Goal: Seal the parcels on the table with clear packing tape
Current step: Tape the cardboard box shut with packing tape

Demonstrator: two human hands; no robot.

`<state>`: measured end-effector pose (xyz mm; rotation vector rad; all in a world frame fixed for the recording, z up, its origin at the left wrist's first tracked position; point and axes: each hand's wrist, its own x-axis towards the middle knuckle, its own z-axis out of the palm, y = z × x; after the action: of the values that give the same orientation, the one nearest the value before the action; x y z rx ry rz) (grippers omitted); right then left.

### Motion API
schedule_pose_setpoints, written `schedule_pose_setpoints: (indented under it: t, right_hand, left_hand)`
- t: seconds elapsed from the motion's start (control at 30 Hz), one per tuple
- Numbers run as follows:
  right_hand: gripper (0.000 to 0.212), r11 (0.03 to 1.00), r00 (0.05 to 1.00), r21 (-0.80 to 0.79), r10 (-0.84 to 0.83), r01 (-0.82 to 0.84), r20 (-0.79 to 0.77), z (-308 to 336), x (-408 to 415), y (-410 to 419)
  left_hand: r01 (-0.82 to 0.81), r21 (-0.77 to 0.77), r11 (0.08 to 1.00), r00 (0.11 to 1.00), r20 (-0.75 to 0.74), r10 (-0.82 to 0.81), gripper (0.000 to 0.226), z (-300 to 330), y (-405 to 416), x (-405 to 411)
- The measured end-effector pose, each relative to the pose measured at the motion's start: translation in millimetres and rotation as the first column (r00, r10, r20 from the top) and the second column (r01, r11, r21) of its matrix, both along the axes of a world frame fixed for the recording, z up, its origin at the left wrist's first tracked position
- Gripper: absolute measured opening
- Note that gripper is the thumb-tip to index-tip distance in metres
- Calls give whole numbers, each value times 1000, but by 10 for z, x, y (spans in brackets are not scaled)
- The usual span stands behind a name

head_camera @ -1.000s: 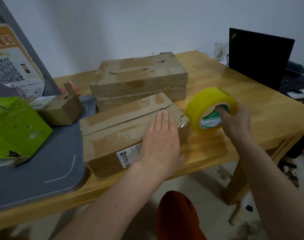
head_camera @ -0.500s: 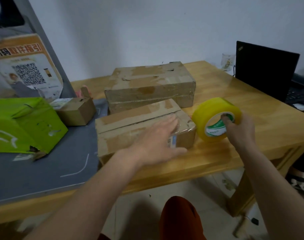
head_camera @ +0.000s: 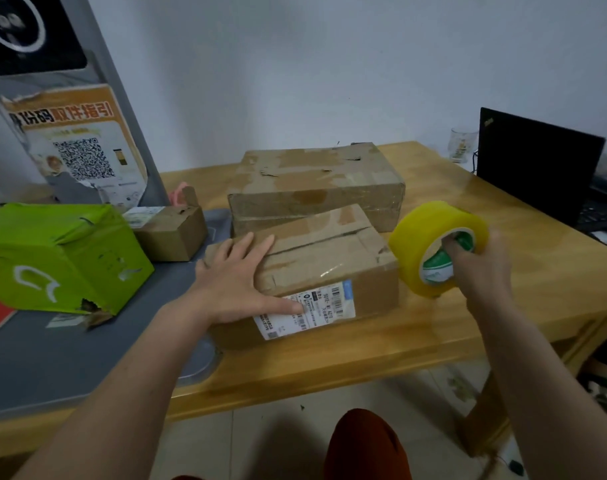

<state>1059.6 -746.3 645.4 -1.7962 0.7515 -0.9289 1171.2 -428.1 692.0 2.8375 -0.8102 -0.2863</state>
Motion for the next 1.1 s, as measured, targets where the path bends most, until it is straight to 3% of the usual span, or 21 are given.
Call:
schedule_pose_setpoints:
  t: [0.13, 0.2, 0.3, 0.37, 0.47, 0.6, 0.7, 0.77, 0.87, 0.97, 1.1]
  right_hand:
    - [29, 999, 992, 45, -5, -1, 123, 275, -29, 207]
    - [24, 984, 968, 146, 62, -100, 244, 469, -37, 362]
    - [36, 859, 907, 410, 136, -308, 399, 711, 43, 658]
    - [40, 802, 869, 450, 165, -394, 466, 812, 158, 841]
    - [36, 766, 809, 438, 174, -470, 562, 946, 318, 1127]
    - [49, 795, 829, 423, 168, -434, 533, 1139, 493, 1288]
    - [34, 851, 873, 344, 231, -396, 430, 1425, 508, 1301]
    - [14, 863, 834, 223, 323, -454, 447, 1574, 471, 1357]
    - [21, 852, 789, 80, 439, -517, 430, 1611, 417, 1480]
    - [26, 834, 771, 23, 499, -552, 396, 1603, 425, 1607]
    - [30, 797, 754, 65, 537, -600, 377, 1640, 451, 1641]
  left_hand:
    - [-9, -179, 984, 1000, -1, 9, 141, -36, 138, -8]
    - [-27, -298, 954, 1000, -12, 25, 140, -56, 231, -10]
    - [-77, -482, 873, 996, -69, 50, 141, -66, 338, -46]
    - [-107, -559, 822, 994, -90, 68, 141, -78, 355, -105]
    - [-159, -647, 745, 987, -123, 104, 137, -106, 341, -230]
    - [-215, -755, 620, 977, -177, 123, 120, -145, 194, -399]
    - [-222, -800, 558, 972, -230, 57, 118, -163, 32, -501]
    - [-220, -813, 539, 968, -249, 20, 121, -84, -5, -484]
    - [-120, -841, 528, 992, -120, 34, 121, 253, -27, -445]
    - [131, -885, 447, 991, 131, -31, 90, 680, -66, -429]
    - [235, -793, 561, 959, 282, -3, 65, 850, -92, -327]
